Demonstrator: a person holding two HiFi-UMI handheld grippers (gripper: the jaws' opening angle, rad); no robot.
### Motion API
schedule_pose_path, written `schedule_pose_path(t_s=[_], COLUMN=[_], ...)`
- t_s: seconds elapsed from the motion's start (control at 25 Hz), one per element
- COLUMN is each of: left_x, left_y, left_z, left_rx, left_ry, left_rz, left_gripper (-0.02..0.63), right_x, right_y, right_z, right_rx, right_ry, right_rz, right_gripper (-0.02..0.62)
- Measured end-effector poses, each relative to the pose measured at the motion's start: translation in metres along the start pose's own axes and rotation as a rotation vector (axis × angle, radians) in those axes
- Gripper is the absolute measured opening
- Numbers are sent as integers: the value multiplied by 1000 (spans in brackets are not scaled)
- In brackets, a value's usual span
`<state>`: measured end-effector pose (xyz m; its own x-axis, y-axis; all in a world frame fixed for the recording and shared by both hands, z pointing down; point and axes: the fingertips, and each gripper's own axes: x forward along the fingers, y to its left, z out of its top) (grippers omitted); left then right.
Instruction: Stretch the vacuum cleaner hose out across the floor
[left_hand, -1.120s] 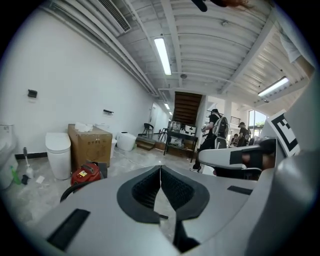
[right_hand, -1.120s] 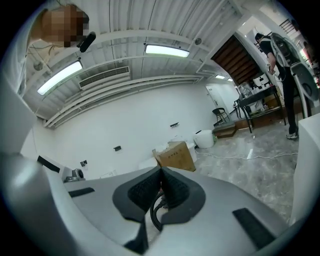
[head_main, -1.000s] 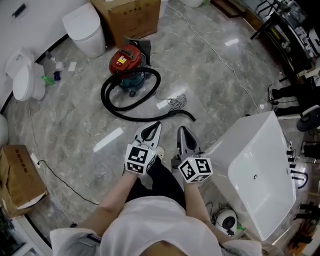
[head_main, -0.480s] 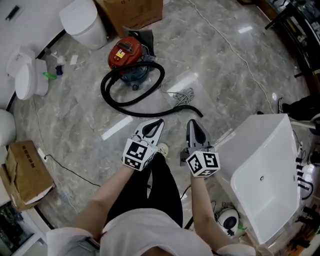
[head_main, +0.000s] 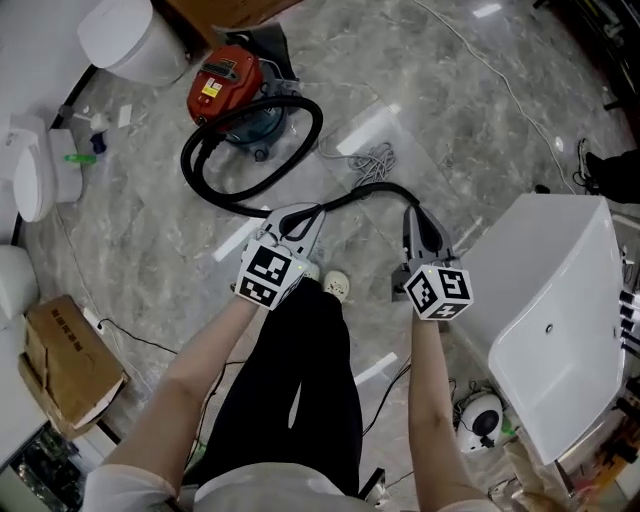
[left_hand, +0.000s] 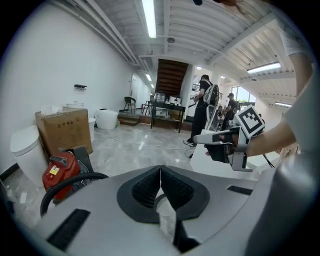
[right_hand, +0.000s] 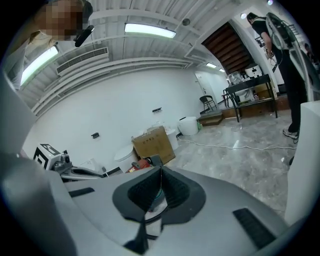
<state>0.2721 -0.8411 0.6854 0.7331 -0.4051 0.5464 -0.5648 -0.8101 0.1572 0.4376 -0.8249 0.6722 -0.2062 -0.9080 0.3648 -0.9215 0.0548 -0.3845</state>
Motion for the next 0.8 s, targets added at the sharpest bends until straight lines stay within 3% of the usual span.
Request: schedule_pose_path(t_s=[0.36,0.8], left_x=[73,136], left_y=[20,48], left_z=[-96,-205], left_rx=[-43,-72], left_ry=[73,175], left_rz=[-58,-57], left_gripper=[11,11], right_x=[49,116], right_y=[-62,-106], right_z=[-85,-195], right_rx=[-3,27], right_ry=[65,213], right_rz=[-20,0], right_gripper=[12,12])
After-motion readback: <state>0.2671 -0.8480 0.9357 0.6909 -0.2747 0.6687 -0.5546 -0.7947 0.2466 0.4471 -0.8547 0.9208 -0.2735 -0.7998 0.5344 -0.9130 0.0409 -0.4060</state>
